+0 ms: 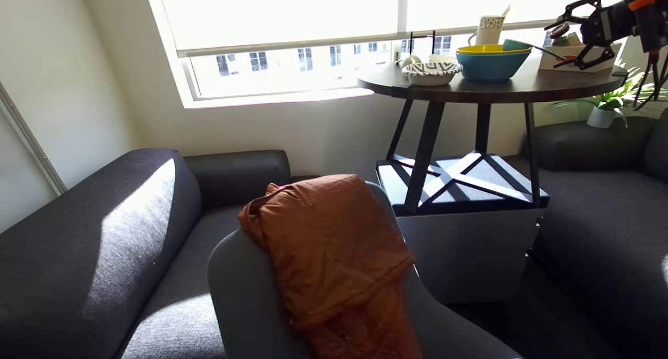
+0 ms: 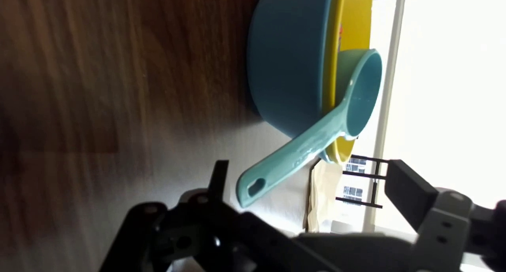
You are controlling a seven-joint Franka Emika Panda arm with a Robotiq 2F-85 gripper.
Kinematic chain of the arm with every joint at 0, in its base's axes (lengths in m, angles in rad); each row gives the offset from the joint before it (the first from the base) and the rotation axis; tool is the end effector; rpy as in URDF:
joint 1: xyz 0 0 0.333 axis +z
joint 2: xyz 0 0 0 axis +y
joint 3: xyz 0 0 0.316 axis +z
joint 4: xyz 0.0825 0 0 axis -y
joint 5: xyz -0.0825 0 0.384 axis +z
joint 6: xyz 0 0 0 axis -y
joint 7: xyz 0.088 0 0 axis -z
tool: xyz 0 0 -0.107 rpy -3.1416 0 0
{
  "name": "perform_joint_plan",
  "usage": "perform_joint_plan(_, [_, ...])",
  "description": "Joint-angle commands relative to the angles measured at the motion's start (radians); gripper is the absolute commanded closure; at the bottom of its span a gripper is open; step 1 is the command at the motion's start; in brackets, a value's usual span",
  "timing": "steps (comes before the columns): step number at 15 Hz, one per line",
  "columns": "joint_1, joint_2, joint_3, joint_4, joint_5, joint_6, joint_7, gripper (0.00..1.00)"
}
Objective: Use the blue serving spoon to take cereal from the yellow plate, then add it to the white plate
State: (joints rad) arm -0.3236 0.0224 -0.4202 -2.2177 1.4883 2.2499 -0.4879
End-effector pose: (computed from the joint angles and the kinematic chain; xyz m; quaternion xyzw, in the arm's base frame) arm 0.4216 -0.3493 0.3883 -0.6782 0.5130 -0.3090 0.4259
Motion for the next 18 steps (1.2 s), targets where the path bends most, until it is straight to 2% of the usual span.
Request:
perform_joint_plan(1, [-0.037, 0.024, 0.006, 0.027, 0.035, -0.118, -0.002, 0.00])
perform_joint_plan(12, [-0.065, 0.008, 0.002, 0.028, 0.109, -0.201, -0.032, 0.00])
perform_joint_plan(13, [-0.068, 0.006, 0.001, 0.032, 0.115, -0.214, -0.037, 0.04])
perform_joint_plan(14, [-0.070, 0.005, 0.001, 0.035, 0.121, -0.223, -0.041, 0.26])
perform_joint_plan(16, [-0.072, 0.003, 0.000, 0.041, 0.133, -0.222, -0.058, 0.31])
perform_joint_plan(18, [-0.072, 0.001, 0.001, 0.043, 0.157, -0.208, -0.084, 0.46])
